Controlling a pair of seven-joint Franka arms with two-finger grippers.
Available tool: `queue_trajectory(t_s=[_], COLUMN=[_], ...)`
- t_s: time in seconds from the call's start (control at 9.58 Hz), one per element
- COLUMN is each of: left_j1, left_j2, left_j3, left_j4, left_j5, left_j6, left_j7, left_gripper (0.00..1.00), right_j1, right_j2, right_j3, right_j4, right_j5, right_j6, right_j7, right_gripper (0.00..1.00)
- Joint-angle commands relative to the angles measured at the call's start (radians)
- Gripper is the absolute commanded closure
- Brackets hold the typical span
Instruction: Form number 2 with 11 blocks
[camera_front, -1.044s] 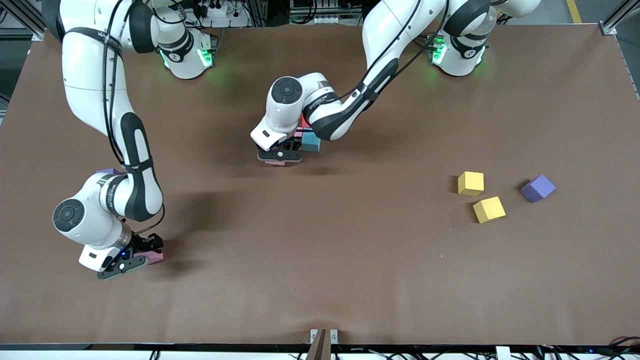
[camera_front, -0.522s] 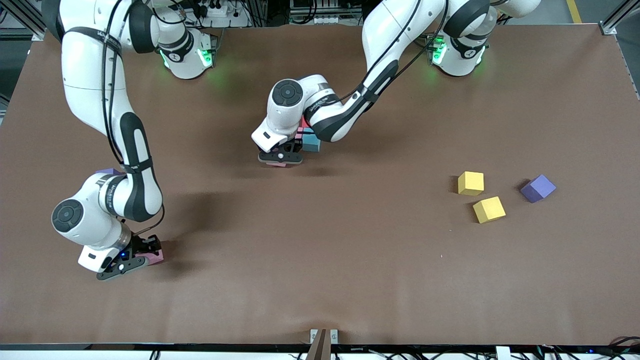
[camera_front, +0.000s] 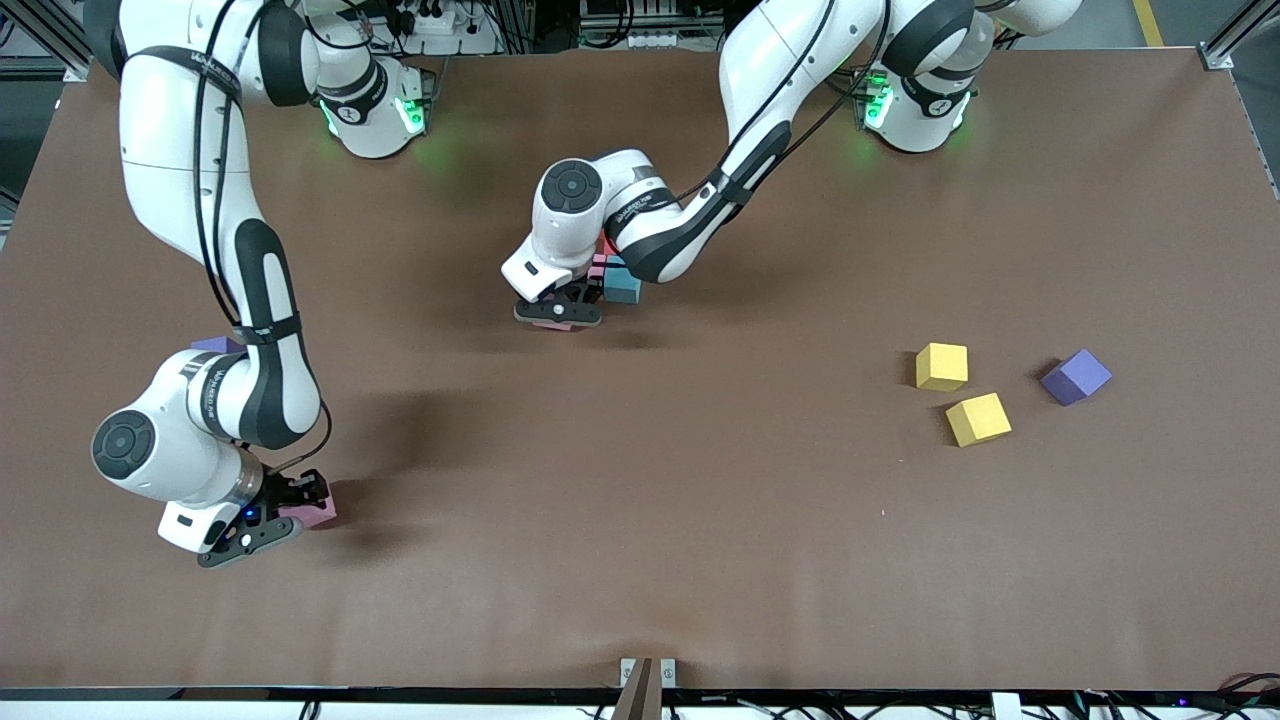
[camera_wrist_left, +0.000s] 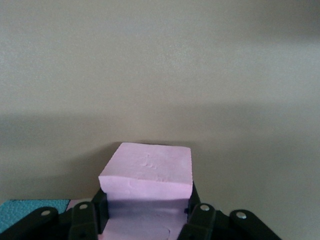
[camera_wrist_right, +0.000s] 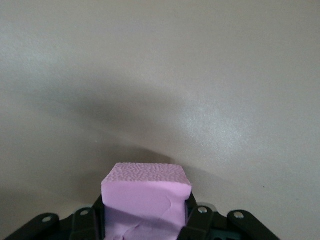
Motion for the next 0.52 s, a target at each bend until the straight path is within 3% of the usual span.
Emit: queue_trajectory(t_s=[0.0,0.42], left_j1=[-0.018,-0.018], left_j2=[0.017,0.025], left_j3=[0.017,0.018], left_j4=[0.029,0.026], left_j5=[-0.032,-0.031], left_j6=[0.002,0.002], left_j7=[0.028,0.03], left_gripper=[1.0,1.0], right_j1=[0.002,0.074], right_j2=[-0.005,-0.022], right_j3=[0.008,-0.045], right_j4=[0.016,0.014], right_j5=[0.037,0.048], right_j6=[-0.046,-0.118], right_j7=[0.016,0.102], right_gripper=[0.78,0.78])
